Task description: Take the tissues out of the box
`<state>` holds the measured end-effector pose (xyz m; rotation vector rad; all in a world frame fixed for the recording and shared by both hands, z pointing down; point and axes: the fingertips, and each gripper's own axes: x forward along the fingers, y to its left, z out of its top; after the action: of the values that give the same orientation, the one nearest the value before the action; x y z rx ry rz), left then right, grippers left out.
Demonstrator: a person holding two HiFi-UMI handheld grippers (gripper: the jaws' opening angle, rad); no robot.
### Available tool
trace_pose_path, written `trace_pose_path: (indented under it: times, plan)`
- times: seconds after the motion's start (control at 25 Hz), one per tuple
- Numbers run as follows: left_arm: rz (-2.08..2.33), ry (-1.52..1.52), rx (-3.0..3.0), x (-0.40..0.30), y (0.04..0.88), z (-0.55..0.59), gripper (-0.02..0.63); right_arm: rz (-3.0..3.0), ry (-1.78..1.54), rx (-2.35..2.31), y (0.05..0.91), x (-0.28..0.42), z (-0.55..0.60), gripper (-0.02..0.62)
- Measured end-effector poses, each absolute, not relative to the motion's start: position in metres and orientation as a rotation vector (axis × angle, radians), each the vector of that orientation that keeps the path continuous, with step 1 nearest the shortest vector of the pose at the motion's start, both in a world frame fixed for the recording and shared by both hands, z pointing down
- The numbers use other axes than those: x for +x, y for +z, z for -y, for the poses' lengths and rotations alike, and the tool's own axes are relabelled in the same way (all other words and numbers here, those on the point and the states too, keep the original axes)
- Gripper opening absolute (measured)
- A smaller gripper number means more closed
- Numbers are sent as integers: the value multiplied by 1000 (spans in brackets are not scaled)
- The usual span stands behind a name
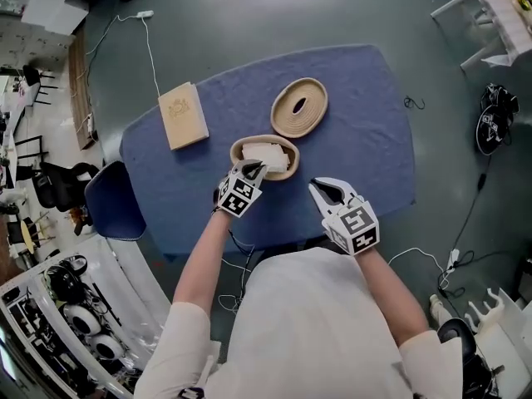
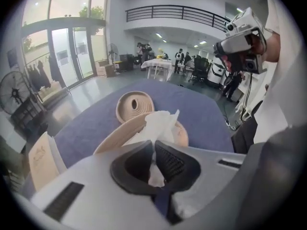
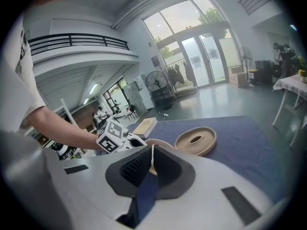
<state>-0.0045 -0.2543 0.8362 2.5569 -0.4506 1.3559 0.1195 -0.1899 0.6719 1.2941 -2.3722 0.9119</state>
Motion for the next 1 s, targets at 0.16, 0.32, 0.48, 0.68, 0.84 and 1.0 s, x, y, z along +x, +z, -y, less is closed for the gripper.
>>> trace_pose_path:
  times: [0.16,0.32,0.48,0.68,0.84,1.0]
  plan:
    - [551,1200,2536,-9,823,257,23,2369,904,1290,670,120,188,35]
    - [644,1097,2503,-16,812,259,23,2374,888,1285,666,119,188,35]
    - [733,1007,2503,-23,794,262,23,2380,865,1281,661,119,189,35]
    - [826,914,2533,-29,761,259,23,2396,829,1281,650,121,187,35]
    - [889,846,2544,-35,739,256,22,2405,806,1272,644,122,187,35]
    - [943,787,2557,-52,716,251,23,2423,767,1257,634,112,188,35]
